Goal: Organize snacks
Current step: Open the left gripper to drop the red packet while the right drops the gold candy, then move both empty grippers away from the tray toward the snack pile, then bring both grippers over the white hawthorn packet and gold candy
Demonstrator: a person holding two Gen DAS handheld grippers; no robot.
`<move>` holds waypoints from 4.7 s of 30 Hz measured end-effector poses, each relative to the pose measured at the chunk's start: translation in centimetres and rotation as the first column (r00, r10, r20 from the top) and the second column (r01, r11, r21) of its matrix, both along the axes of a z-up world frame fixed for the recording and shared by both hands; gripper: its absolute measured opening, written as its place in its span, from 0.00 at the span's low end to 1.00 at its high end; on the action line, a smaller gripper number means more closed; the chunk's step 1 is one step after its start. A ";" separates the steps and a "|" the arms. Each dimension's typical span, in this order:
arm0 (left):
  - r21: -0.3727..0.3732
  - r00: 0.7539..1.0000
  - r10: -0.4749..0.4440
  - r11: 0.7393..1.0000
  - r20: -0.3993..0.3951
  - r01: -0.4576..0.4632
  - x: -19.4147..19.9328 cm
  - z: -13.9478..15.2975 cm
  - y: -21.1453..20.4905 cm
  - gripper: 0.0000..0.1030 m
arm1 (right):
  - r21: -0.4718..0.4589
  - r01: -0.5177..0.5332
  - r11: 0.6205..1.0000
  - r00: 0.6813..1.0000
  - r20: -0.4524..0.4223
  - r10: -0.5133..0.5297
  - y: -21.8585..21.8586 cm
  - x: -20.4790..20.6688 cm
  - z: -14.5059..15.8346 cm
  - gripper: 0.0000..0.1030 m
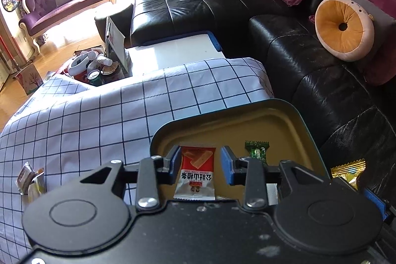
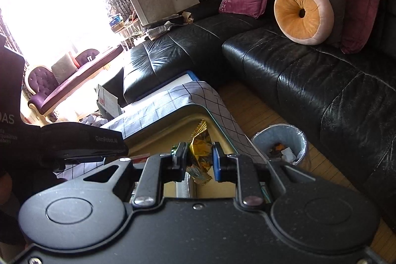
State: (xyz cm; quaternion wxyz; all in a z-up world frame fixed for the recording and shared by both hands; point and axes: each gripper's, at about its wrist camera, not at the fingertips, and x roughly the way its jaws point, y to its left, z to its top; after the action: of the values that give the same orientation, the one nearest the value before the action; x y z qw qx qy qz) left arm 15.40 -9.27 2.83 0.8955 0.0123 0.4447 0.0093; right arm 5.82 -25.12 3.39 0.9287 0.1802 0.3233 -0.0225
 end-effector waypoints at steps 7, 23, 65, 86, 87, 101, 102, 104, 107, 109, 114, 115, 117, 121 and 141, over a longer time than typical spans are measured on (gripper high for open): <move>0.009 1.000 0.001 1.000 -0.010 -0.001 -0.7 -0.3 0.1 0.35 | -0.023 -0.029 0.999 1.000 0.007 0.029 0.1 0.0 0.1 0.35; -0.016 1.000 0.005 1.000 -0.019 -0.005 -3.8 -0.5 0.9 0.38 | -0.104 -0.051 0.993 0.998 -0.046 0.047 1.3 0.4 0.0 0.35; -0.050 0.995 0.096 0.994 0.024 -0.095 -7.9 -0.8 7.0 0.39 | -0.185 -0.024 0.982 0.997 -0.074 0.010 5.4 1.3 -0.2 0.35; -0.087 0.977 0.215 0.973 0.012 -0.213 -8.8 -0.7 13.4 0.39 | -0.215 -0.097 0.972 0.994 -0.074 0.083 9.7 1.6 -0.1 0.35; -0.092 0.975 0.222 0.971 0.011 -0.220 -8.9 -0.6 13.7 0.39 | -0.215 -0.103 0.971 0.993 -0.074 0.089 9.9 1.6 -0.1 0.35; -0.113 0.967 0.255 0.961 0.004 -0.253 -9.5 -0.7 17.6 0.39 | -0.207 -0.172 0.963 0.984 -0.079 0.158 13.4 1.7 -0.3 0.35; -0.115 0.966 0.259 0.959 0.001 -0.257 -9.5 -0.8 18.0 0.39 | -0.205 -0.177 0.963 0.983 -0.079 0.164 13.7 1.8 -0.3 0.35; -0.122 0.964 0.266 0.957 -0.005 -0.265 -9.6 -0.9 18.7 0.39 | -0.202 -0.188 0.961 0.981 -0.080 0.175 14.3 1.9 -0.3 0.35; -0.126 0.958 0.287 0.950 -0.012 -0.286 -9.7 -1.0 19.8 0.39 | -0.200 -0.204 0.958 0.978 -0.081 0.191 15.3 1.9 -0.4 0.35; -0.125 0.953 0.302 0.945 -0.015 -0.302 -9.8 -1.2 20.8 0.39 | -0.195 -0.215 0.957 0.976 -0.082 0.203 15.9 1.9 -0.5 0.35; -0.123 0.928 0.371 0.920 -0.030 -0.371 -10.2 -1.7 24.3 0.39 | -0.169 -0.254 0.952 0.966 -0.089 0.242 17.7 2.0 -0.8 0.35; -0.110 0.921 0.389 0.914 -0.032 -0.390 -10.2 -1.9 25.0 0.39 | -0.161 -0.261 0.952 0.964 -0.092 0.249 18.0 2.1 -0.8 0.35; -0.085 0.904 0.426 0.900 -0.037 -0.428 -10.4 -2.1 26.7 0.39 | -0.142 -0.275 0.951 0.960 -0.095 0.263 18.6 2.2 -1.1 0.35; -0.094 0.870 0.489 0.865 -0.061 -0.492 -11.0 -2.8 30.2 0.39 | -0.074 -0.305 0.949 0.949 -0.104 0.297 19.8 2.7 -1.6 0.35; -0.171 0.797 0.583 0.778 -0.161 -0.604 -12.5 -5.5 37.6 0.47 | -0.055 -0.448 0.892 0.887 -0.155 0.436 27.4 3.3 -4.1 0.35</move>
State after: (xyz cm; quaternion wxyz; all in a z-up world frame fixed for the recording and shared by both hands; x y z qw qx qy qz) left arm 2.92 28.35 -2.64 0.8196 -0.2241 0.4681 0.2426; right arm 9.14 2.25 -0.73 0.8918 0.0580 0.4183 0.1626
